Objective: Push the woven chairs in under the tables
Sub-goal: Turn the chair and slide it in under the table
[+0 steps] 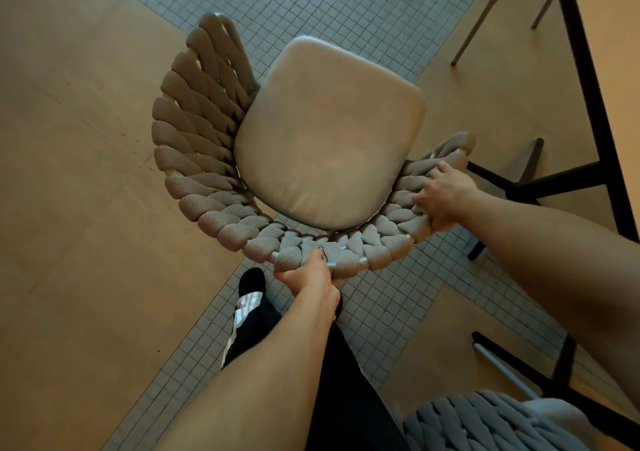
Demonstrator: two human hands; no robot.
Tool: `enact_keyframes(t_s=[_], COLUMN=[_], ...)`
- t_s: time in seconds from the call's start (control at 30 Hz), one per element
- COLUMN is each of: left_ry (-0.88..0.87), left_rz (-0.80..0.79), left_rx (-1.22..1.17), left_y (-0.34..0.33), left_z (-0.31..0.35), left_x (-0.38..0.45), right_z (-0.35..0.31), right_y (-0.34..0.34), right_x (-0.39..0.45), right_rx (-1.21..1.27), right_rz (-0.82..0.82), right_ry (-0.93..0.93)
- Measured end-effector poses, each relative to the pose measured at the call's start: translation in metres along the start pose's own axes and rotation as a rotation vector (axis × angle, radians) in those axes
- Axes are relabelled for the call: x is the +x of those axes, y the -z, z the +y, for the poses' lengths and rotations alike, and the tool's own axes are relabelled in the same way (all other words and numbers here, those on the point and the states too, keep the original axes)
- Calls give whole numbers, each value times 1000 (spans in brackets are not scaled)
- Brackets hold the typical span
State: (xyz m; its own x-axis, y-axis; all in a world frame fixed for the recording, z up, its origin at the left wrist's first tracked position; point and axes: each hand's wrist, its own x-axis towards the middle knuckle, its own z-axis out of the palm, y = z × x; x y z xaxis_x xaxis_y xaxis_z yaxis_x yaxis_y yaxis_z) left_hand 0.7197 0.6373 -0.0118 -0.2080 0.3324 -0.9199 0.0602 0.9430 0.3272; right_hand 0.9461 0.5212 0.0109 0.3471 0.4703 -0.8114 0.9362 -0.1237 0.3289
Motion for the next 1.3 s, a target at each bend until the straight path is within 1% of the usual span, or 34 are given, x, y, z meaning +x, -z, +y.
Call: enact_keyframes(t_s=[0.13,0.3,0.47,0.73,0.83,0.97,1.17,1.3], left_ry=[-53,-166,-294,-485,-560,-630,-572,-696], left_rz=[-24,-53,-104,-99,-102,-121,-205,-286], left_rx=[39,181,360,684,744,831,963,1127], left_y=[15,31,35,33,29,21,33,45], left_z=[17,58,107,183,206,229,244,249], left_x=[15,38,52,76,82,87,99,92], right_z=[-31,-77,-120,-185,-202,-216,-217,-207], right_y=[0,10,34,87,105,122,131,129], right_x=[-7,-18,-27,-38,-36,-24,-26,-18], right_rx=[36,200,343,612,687,735,777,870], right_rz=[-48,-99,-122,-182,-178,-179,-235,-232], right_ry=[-25,-71,-83,-85,-102,-116,-92,-82])
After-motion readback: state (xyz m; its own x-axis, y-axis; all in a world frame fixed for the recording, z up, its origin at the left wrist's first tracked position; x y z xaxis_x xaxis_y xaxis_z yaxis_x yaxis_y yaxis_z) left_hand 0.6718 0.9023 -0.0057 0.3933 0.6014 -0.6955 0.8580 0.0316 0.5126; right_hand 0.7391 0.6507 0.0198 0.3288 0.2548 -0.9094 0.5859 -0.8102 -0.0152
